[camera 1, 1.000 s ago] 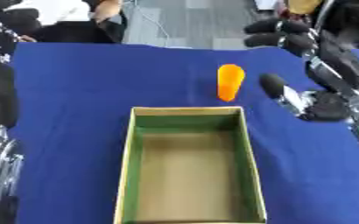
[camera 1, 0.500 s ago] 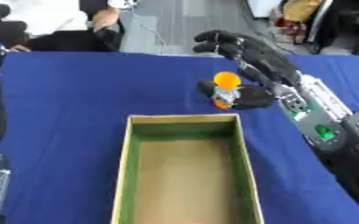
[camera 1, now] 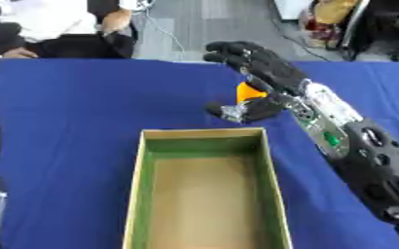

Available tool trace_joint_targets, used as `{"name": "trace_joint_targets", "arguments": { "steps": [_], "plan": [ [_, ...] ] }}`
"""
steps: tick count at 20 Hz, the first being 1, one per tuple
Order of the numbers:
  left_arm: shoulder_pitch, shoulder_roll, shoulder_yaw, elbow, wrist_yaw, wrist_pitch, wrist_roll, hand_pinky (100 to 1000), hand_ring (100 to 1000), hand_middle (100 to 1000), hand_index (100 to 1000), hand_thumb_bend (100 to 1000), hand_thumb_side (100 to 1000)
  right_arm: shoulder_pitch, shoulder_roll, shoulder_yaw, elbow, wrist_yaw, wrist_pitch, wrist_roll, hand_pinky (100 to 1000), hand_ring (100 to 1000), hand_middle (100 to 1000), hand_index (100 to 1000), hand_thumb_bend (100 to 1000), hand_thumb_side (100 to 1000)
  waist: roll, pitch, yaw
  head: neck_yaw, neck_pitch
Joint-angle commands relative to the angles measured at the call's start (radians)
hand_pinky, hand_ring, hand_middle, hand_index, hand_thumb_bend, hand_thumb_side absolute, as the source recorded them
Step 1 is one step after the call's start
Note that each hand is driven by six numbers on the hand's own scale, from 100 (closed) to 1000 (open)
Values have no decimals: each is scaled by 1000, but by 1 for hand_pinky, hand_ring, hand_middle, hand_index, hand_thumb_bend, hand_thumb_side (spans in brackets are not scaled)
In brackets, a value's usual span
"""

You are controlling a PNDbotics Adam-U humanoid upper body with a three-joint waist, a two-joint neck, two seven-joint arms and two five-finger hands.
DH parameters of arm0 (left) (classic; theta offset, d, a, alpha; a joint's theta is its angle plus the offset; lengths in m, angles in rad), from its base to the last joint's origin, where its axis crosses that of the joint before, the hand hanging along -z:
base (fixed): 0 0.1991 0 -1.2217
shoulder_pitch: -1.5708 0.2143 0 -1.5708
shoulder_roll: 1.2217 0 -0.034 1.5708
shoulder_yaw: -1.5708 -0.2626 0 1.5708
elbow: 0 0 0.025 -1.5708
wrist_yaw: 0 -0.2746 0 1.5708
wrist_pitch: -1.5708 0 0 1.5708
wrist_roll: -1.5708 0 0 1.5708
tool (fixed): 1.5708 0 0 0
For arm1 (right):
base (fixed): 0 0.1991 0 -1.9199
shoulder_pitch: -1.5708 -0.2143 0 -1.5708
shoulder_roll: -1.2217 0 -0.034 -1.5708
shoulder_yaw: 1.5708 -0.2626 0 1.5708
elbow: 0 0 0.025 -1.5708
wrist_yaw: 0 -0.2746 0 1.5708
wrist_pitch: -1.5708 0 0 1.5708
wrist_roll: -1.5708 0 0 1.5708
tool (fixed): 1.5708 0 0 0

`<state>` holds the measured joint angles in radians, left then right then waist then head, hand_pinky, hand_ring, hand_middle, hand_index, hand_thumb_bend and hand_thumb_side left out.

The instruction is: Pick up objects on the table and place them in the box.

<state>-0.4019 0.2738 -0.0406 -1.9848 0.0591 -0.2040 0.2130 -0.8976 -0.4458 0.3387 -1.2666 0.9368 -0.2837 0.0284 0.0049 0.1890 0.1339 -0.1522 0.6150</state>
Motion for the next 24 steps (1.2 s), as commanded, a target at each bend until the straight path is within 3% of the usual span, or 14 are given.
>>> {"name": "trace_joint_targets", "arguments": {
  "steps": [1,8,24],
  "plan": [
    [-17,3,3,-15,2,-3,0,752,685,734,752,505,778,-42,-1,-18,41,45,9,-33,946,871,944,941,561,1000,5,-12,4,-19,-6],
    [-20,-1,2,-15,4,-3,-1,752,685,733,752,507,778,-67,8,-36,141,118,26,-77,955,878,950,938,577,1000,7,-10,8,-35,-14],
    [-43,-18,-2,-15,8,-11,-6,751,685,733,752,511,777,-77,23,-54,248,161,15,-90,952,885,960,944,580,1000,3,3,33,-57,-40]
  ]
}}
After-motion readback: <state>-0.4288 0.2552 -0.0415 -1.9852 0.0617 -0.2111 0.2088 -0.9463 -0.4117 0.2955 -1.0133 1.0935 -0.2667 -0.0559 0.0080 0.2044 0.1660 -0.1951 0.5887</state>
